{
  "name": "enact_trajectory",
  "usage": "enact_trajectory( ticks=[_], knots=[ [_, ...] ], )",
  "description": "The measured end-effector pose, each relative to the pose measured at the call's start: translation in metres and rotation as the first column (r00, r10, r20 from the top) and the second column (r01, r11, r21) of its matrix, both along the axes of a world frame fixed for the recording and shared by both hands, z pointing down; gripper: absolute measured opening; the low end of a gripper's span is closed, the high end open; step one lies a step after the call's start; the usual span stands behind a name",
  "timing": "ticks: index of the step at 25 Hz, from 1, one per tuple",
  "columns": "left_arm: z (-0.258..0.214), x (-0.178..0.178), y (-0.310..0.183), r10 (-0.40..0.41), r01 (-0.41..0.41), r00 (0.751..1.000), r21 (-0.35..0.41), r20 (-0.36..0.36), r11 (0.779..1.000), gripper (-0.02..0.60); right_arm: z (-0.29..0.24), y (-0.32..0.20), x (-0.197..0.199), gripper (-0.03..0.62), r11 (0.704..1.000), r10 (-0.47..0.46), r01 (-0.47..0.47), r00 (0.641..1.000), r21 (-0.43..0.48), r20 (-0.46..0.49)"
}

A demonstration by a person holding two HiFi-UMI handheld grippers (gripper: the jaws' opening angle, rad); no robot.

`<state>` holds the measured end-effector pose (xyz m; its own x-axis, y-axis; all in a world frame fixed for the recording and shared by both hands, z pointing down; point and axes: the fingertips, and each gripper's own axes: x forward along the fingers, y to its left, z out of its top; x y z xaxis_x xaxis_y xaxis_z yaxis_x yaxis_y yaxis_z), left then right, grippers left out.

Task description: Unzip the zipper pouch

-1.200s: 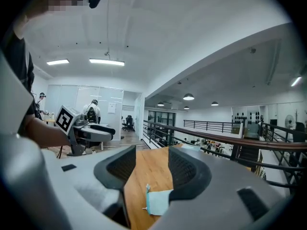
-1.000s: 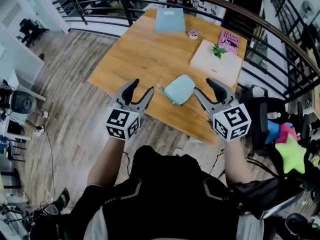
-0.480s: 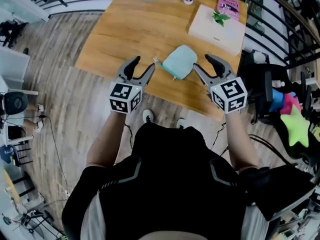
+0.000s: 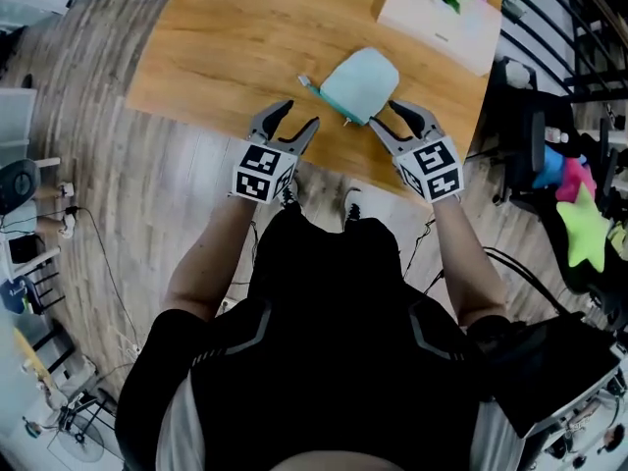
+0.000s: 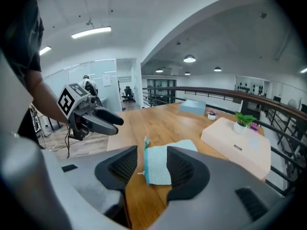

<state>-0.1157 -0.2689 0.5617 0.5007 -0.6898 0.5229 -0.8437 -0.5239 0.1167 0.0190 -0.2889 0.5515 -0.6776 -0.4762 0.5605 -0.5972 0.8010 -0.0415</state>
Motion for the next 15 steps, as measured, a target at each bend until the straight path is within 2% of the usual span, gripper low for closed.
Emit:
enact_trajectory(
  ticks=[4, 8, 15],
  knots=[
    [0.033, 0.008, 0.012, 0.036, -0.035, 0.999, -0.059, 0.018, 0.998, 0.255, 0.037, 0.007, -0.003, 0.198, 0.998, -0.023, 0.021, 0.998, -0.051, -0.050],
    [0.057, 0.011, 0.023, 0.041, -0.037, 0.999, -0.103, 0.033, 0.994, 0.233, 0.074, 0.016, -0.007, 0.187, 0.994, -0.044, 0.036, 0.996, -0.103, -0.081],
    [0.090, 0.024, 0.026, 0.084, -0.076, 0.995, -0.150, 0.052, 0.986, 0.230, 0.127, 0.017, -0.013, 0.161, 0.985, -0.078, 0.053, 0.985, -0.162, -0.154]
  ],
)
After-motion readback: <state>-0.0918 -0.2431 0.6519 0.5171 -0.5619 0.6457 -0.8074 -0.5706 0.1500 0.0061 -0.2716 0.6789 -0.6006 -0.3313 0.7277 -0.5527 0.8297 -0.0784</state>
